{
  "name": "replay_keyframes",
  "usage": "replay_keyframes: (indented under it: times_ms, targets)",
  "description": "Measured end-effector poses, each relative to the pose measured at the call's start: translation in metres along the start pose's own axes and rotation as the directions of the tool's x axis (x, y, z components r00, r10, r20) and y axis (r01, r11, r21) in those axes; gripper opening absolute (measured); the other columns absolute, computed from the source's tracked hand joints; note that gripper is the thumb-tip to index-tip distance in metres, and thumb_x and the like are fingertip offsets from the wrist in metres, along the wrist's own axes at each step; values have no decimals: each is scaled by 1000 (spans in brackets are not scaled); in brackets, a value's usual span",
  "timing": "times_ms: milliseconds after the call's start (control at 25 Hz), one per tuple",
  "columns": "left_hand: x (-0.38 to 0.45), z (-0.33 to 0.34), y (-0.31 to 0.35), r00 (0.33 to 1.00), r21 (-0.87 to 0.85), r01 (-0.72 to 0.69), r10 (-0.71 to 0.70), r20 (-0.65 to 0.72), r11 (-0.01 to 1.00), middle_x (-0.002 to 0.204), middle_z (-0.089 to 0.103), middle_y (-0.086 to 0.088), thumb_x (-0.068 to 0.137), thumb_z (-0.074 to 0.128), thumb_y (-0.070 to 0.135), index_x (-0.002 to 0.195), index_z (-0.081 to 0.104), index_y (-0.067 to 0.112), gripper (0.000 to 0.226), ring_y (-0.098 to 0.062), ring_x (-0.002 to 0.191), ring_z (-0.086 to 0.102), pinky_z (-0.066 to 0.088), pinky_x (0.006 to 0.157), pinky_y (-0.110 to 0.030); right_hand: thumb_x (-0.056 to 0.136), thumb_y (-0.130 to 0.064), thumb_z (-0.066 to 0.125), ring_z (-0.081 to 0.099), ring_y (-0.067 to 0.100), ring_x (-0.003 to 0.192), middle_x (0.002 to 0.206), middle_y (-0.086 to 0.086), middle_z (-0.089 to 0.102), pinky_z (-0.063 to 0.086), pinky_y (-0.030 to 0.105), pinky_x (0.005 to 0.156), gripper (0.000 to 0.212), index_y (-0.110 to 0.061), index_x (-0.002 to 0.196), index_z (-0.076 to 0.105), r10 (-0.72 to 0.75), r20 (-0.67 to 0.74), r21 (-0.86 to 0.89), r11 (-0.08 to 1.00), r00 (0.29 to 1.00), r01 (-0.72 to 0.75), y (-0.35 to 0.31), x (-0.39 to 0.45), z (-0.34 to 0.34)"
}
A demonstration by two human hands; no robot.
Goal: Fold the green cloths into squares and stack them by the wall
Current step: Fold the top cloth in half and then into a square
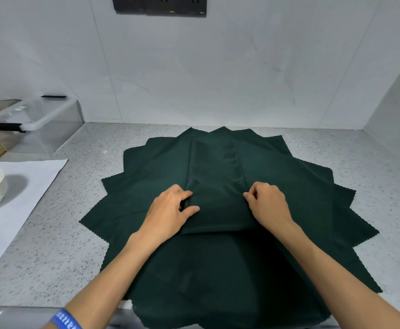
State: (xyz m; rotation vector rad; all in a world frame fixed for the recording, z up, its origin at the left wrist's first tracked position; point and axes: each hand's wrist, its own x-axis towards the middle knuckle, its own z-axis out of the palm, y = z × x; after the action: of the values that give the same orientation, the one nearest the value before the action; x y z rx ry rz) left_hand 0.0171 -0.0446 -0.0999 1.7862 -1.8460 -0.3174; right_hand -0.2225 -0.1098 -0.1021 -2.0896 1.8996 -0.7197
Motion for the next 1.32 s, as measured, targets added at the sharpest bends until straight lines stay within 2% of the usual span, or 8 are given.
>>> replay_keyframes:
  times_ms: [440,600,680,760,880,960,1080,1320]
  targets:
    - [0,2,3,998,192,-44,35,51,980,113,48,5,95,56,48,130,57,14,49,-19,92,55,52,73,-38,97,-27,55,52,27,65,82,8,63,35,31,53,20,-8,92,53,-63,-110,-199,979,992,40,-8,-8,1]
    - [18,-3,1,903,514,-416,409,133,750,153,35,-3,89,61,30,141,47,18,56,-24,130,42,48,93,-41,77,-6,70,56,25,79,112,2,63,42,32,52,31,-18,105,64,-569,-89,-488,740,817,462,5,1,9]
    - [31,-6,-3,861,493,-506,380,338,708,164,16,3,96,43,24,152,31,20,58,-16,148,20,25,117,-45,76,-2,72,62,27,95,122,-2,67,48,36,70,38,-21,108,70,-659,10,-405,685,752,605,17,12,9]
    - [36,-8,-18,862,346,-398,217,458,850,164,6,11,100,31,19,157,16,25,59,-4,150,4,6,123,-42,87,-3,63,60,28,114,132,-6,63,48,42,87,40,-23,121,67,-577,88,-198,789,812,582,30,19,8]
    - [33,-9,-39,867,125,-322,239,437,939,162,10,18,94,32,7,155,19,30,67,6,147,2,-2,123,-34,93,-1,44,30,9,143,151,-19,38,23,34,118,57,-31,141,50,-490,333,95,868,806,488,50,26,-5]
    - [37,-14,-44,859,-13,-275,251,447,961,160,16,22,91,38,9,153,27,33,67,12,144,5,-3,122,-29,89,-1,45,16,-3,144,152,-25,31,11,22,120,65,-36,143,45,-472,455,190,880,755,436,53,32,-16]
    - [44,-14,-50,871,-39,-279,269,411,960,155,24,26,92,50,14,148,37,36,62,12,142,16,4,121,-26,92,-11,56,18,-7,143,150,-31,32,13,20,118,59,-41,141,46,-481,443,185,875,757,448,54,33,-19]
    - [49,10,-47,935,21,-353,352,49,935,130,64,11,86,55,1,125,66,23,46,-14,115,59,48,99,-39,89,-18,61,60,18,115,124,-11,67,48,43,96,40,-28,128,63,-509,30,45,860,860,508,43,28,9]
